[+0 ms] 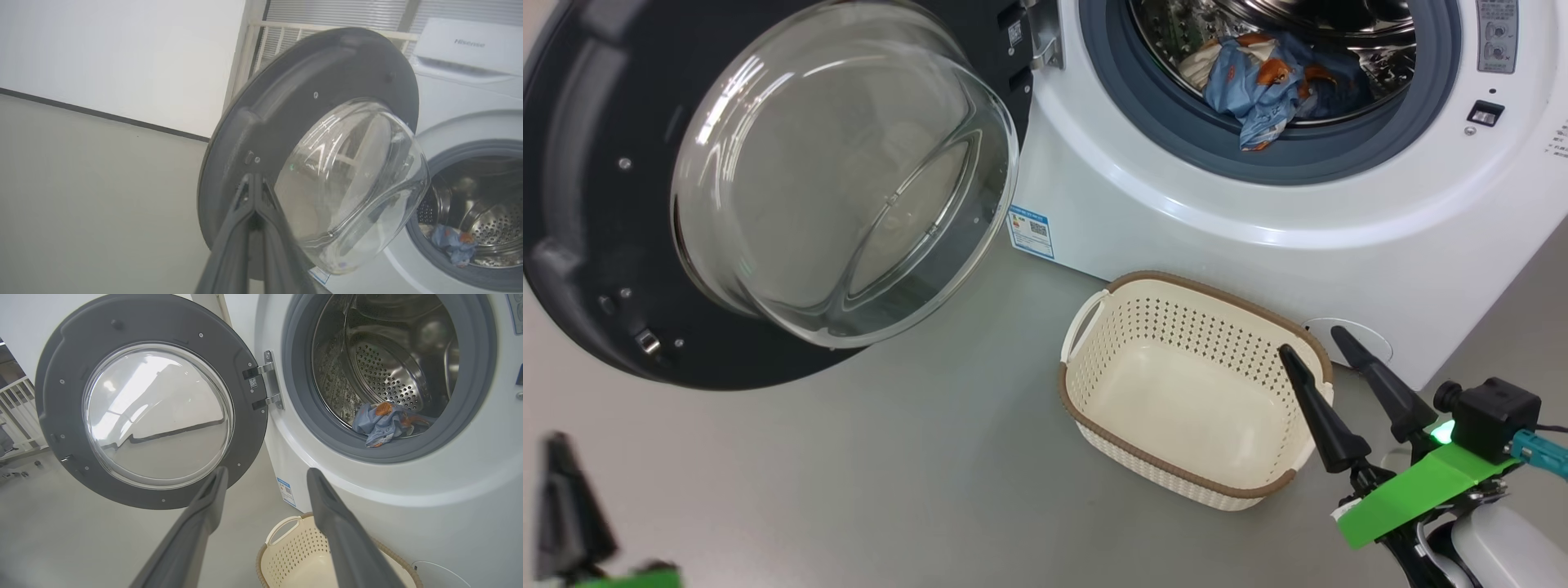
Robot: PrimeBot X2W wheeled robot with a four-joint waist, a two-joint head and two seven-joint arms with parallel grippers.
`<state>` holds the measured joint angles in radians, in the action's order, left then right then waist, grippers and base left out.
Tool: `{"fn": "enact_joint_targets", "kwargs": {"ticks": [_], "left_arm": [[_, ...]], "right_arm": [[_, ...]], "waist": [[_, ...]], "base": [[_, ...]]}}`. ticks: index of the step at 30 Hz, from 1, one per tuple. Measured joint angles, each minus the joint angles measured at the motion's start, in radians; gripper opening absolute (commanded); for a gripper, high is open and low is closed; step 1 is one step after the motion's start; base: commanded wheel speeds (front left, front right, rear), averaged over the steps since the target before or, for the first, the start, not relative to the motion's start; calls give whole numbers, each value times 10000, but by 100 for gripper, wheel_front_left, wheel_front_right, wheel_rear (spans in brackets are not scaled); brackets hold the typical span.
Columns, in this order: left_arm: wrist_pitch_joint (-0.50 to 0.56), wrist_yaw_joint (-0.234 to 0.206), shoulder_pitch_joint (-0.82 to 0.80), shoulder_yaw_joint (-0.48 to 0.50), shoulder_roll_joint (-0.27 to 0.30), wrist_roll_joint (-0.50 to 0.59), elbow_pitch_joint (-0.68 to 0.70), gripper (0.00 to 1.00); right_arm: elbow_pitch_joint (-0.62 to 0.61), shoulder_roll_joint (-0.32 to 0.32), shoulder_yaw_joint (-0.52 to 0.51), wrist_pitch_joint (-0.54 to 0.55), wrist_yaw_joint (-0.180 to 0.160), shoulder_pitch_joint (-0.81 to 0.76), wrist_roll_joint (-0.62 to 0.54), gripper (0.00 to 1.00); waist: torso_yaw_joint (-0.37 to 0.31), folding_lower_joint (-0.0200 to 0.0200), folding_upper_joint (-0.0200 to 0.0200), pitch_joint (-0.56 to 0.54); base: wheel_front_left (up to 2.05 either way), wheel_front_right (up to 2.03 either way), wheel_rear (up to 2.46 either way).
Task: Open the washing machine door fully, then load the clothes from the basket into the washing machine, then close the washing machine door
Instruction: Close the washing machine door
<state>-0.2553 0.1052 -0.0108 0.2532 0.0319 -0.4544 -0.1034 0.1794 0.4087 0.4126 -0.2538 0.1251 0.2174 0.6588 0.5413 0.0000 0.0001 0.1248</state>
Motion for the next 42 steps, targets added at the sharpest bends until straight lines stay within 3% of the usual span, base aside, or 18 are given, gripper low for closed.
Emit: {"fn": "enact_joint_targets", "kwargs": {"ticks": [5, 7, 8, 10, 12, 16, 18, 20, 29, 42], "left_arm": [[10, 186, -1013, 765, 255, -2247, 6, 0], [288, 188, -1520, 1005, 746, -3097, -6, 0], [665, 188, -2154, 1304, 1400, -3921, -230, 0], [1093, 188, -2750, 1469, 2084, -4646, -640, 0], [1626, 188, -3312, 1664, 2537, -5505, -1220, 0], [3045, 188, -4280, 1682, 3277, -6962, -2537, 0], [5540, 188, -5879, 1110, 4454, -8130, -4798, 0], [6255, 188, -6430, 767, 4757, -8238, -5576, 0], [7010, 188, -7303, 242, 5043, -8602, -6610, 0], [7152, 188, -7512, -173, 5235, -8962, -7078, 0]], "right_arm": [[-73, -102, -117, 0, 0, -211, -13, 100], [-79, -111, -159, 0, 0, -231, -13, 100], [-102, -113, -194, 0, 0, -231, -19, 100], [-123, -115, -211, 0, 0, -231, -88, 100], [-140, -115, -221, 0, 0, -232, -88, 100], [-186, -113, -226, 0, 0, -236, -88, 100], [-274, 35, -222, 0, 0, -263, -88, 100], [-349, 159, -180, 0, 0, -257, -88, 100], [-408, 485, -13, 0, 0, -212, -88, 100], [-516, 894, 4, 0, 0, 21, -88, 100]], "waist": [[-8, 0, 0, 28], [-7, 0, 0, 60], [-6, 0, 0, 103], [-12, 0, 0, 142], [-20, 0, -1, 169], [-40, 0, 0, 215], [-72, 0, -1, 382], [-110, 0, 0, 545], [-301, 0, 0, 957], [-550, 0, 0, 1495]], "base": [[0, 0, 0], [0, 0, 0], [0, 0, 0], [0, 0, 0], [0, 0, 0], [0, 0, 0], [0, 0, 0], [0, 0, 0], [0, 0, 0], [0, 0, 0]]}}
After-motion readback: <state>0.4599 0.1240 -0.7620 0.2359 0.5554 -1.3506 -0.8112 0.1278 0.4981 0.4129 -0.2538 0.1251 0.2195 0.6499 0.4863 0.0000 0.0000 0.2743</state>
